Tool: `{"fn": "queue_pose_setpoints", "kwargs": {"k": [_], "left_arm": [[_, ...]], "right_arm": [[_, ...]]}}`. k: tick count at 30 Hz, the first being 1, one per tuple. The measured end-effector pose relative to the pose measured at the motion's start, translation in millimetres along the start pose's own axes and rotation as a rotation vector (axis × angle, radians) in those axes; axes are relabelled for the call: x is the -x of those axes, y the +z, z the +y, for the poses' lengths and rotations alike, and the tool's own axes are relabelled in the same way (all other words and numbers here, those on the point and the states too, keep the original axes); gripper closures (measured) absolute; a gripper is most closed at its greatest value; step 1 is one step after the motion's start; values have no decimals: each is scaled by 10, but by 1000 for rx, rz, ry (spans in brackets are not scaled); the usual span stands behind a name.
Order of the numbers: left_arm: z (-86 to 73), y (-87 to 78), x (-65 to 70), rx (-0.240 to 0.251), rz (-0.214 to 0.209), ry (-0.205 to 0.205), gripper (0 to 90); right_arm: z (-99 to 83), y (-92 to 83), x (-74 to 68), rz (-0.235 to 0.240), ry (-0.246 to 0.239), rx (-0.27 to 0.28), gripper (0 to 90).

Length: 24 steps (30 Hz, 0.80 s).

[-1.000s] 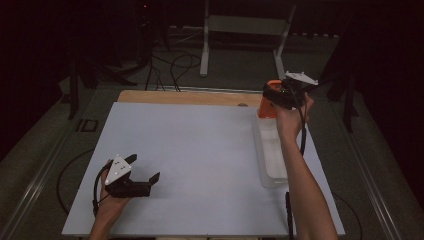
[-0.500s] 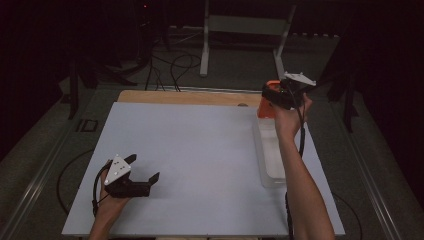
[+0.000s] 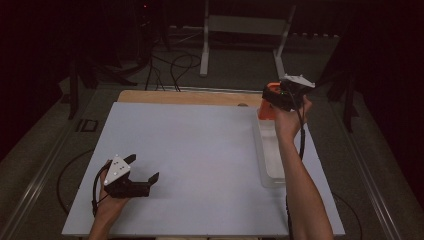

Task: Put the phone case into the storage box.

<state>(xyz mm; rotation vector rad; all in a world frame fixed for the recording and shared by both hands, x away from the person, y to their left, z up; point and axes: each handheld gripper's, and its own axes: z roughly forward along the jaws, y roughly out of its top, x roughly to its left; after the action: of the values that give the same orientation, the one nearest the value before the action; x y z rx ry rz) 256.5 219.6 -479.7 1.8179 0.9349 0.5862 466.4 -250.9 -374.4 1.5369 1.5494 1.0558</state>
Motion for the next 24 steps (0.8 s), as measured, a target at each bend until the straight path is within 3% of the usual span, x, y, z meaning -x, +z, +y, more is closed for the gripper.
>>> {"fn": "queue_pose_setpoints", "kwargs": {"k": [24], "left_arm": [[-7,-3,-6,-1,2,3,4]], "right_arm": [[-139,90,47,-13,3,-31,162]]}}
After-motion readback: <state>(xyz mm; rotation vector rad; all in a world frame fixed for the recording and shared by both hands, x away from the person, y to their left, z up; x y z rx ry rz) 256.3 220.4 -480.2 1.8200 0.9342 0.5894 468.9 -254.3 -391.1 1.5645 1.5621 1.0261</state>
